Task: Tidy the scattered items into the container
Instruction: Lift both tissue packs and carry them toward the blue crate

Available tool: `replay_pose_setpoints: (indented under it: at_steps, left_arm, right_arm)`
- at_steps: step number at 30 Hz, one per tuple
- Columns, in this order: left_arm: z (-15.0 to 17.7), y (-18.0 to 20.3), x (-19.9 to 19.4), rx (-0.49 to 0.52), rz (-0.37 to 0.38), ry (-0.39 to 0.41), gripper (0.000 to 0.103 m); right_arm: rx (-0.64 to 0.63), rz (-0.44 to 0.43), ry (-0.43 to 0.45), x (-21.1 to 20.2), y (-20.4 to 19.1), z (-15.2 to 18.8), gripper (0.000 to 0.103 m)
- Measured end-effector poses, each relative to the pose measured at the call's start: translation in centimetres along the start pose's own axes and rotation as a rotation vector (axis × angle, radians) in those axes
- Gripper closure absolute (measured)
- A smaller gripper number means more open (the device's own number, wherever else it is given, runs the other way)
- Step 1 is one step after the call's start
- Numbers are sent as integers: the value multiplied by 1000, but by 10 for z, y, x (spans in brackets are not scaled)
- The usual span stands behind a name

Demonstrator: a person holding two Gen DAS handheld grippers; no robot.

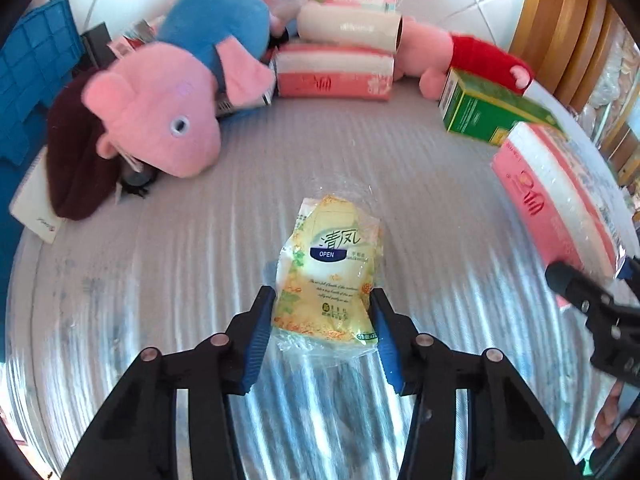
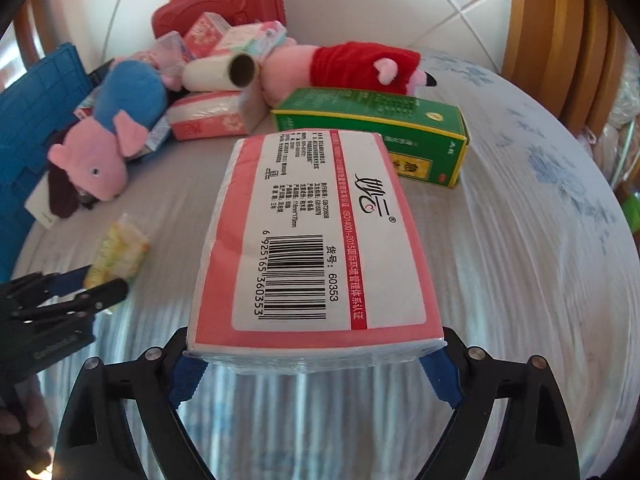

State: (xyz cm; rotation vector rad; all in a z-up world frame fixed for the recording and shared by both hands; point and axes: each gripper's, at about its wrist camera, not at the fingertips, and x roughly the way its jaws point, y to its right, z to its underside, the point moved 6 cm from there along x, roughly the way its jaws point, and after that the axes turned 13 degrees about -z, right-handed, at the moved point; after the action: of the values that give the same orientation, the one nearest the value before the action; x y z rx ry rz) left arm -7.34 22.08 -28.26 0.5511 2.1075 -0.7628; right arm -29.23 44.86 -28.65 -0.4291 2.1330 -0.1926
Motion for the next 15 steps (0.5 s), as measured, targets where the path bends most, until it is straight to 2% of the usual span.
replay_pose_setpoints:
  at_steps: [3, 5, 9, 12, 15]
  left_arm:
    - [1, -25, -19, -25, -9, 31, 56]
    - [-33, -33, -22, -34, -26, 59, 56]
    - [-47, -67, -34, -79, -35, 122, 56]
    - [-41, -113, -69, -124, -42, 177, 56]
    - [-50, -140, -77, -154, -47, 226, 56]
  right_arm:
    - [-25, -34, 9, -11, -20, -2, 12]
    - [-43, -52, 28, -21, -35, -6, 12]
    - [-87, -78, 75, -42, -72, -17, 12]
    - [-138, -96, 108, -54, -108, -29, 12]
    - [-182, -107, 146, -65, -147, -37, 12]
